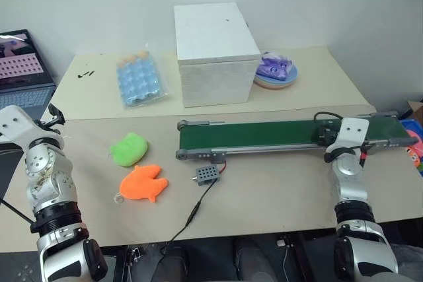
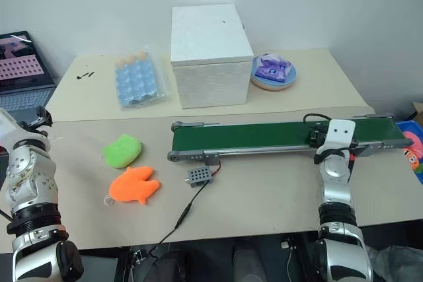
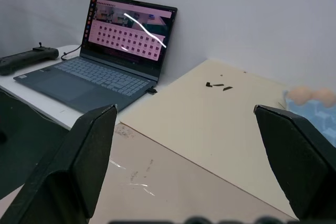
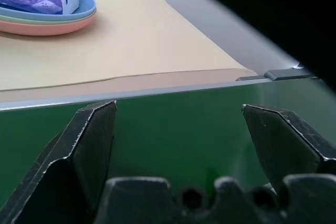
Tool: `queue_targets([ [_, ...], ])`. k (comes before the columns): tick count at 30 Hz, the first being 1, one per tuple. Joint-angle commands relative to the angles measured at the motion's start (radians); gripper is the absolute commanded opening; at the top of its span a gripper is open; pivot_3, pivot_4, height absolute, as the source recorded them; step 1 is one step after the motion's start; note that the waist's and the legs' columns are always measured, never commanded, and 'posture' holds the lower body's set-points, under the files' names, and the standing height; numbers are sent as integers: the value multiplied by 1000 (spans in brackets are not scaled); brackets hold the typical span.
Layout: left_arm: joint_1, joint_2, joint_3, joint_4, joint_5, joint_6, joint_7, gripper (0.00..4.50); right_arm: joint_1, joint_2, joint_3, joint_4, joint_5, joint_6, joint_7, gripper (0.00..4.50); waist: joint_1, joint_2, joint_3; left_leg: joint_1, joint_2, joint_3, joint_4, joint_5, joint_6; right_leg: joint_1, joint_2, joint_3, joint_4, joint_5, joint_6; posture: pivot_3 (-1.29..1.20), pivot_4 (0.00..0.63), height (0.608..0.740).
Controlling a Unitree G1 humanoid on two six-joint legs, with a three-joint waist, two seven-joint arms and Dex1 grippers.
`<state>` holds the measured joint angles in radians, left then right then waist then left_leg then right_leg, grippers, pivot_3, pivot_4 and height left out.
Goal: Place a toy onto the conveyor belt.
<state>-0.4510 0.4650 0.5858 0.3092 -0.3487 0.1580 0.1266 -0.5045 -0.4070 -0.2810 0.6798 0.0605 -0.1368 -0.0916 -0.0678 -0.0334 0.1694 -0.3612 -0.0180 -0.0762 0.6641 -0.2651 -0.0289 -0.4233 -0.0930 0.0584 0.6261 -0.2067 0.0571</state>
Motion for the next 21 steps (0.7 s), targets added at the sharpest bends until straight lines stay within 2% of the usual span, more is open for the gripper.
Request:
queue_targets([
  [1, -33, 24, -31, 22, 29, -34, -32, 4458, -10, -16, -25, -18, 9, -33, -9, 4500, 0, 0, 0, 0, 0, 0, 0, 0, 0, 0, 0, 0, 0, 0, 0, 0, 150, 740],
  [3, -63, 34, -67, 86, 65, -73, -53, 4458, -15, -25, -25, -18, 12, -20, 7, 4500, 3, 0, 0, 0, 0, 0, 0, 0, 0, 0, 0, 0, 0, 0, 0, 0, 150, 740],
  [7, -89, 33, -85, 146, 84, -118, -67, 4458, 2, -7, 13, -109, 83, 8, 205, 4500, 3, 0, 0, 0, 0, 0, 0, 0, 0, 1, 0, 0, -1, 0, 0, 0, 150, 740],
  [9, -93, 30, -89, 152, 84, -125, -70, 4458, 37, -7, 49, -213, 133, 27, 342, 4500, -2, 0, 0, 0, 0, 0, 0, 0, 0, 0, 0, 0, -1, 0, 0, 0, 150, 740],
  [12, -88, 27, -90, 156, 81, -130, -70, 4458, 135, -16, 122, -471, 286, 112, 604, 4500, -3, 0, 0, -1, 1, -1, 0, 0, 1, 0, 1, 0, 0, 0, 0, 0, 150, 740],
  [14, -82, 22, -90, 152, 79, -128, -70, 4458, 212, -59, 175, -641, 410, 223, 781, 4500, 0, 0, 0, -1, 0, 0, 0, -1, 1, -1, 1, 0, -1, 0, 0, 0, 150, 740],
  [16, -76, 16, -93, 146, 73, -126, -80, 4458, 295, -150, 265, -820, 523, 340, 1002, 4500, 5, 0, 0, -1, 0, -1, 0, -1, 1, 0, 0, -1, -1, 0, 1, 0, 150, 740],
  [18, -74, 13, -101, 143, 73, -121, -92, 4458, 340, -238, 351, -929, 568, 414, 1163, 4500, 12, -1, 0, 0, 0, -1, 0, -1, 1, 1, 0, -1, -1, 0, 1, 0, 150, 740],
  [21, -74, 10, -112, 140, 78, -117, -106, 4458, 353, -305, 432, -988, 562, 444, 1287, 4500, 23, -3, 0, 0, 0, -2, 2, -1, 1, 2, 0, -2, -1, 0, 1, 0, 150, 740],
])
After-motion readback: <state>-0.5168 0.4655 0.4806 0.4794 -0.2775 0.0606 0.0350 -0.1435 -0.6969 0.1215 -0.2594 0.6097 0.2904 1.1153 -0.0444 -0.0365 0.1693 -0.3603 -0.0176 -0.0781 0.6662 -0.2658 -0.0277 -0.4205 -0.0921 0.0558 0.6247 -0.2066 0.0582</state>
